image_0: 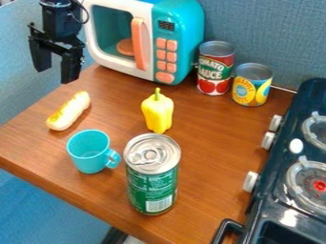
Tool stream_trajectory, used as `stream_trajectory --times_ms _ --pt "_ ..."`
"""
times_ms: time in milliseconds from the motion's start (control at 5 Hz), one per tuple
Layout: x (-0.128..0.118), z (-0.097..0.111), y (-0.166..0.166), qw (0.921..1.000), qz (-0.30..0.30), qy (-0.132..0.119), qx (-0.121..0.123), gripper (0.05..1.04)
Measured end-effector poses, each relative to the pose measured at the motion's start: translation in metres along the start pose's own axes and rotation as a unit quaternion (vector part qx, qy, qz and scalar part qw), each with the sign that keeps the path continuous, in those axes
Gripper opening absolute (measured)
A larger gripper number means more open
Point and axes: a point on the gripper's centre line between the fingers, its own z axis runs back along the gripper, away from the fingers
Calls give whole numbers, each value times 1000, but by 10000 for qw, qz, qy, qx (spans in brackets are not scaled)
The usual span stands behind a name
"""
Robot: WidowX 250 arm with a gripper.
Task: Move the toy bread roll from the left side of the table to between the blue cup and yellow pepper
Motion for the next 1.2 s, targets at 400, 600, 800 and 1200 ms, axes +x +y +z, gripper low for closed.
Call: stream_trajectory --times_ms 400,600,800,1200 --pt "1 -28 -11 9995 -89 9 -308 1005" --pt "-2 -46 -2 9988 110 -245 -416 1004" --pt "-4 -47 8 9990 332 -221 -180 1005" --pt "-3 -66 12 9980 623 6 -43 1004"
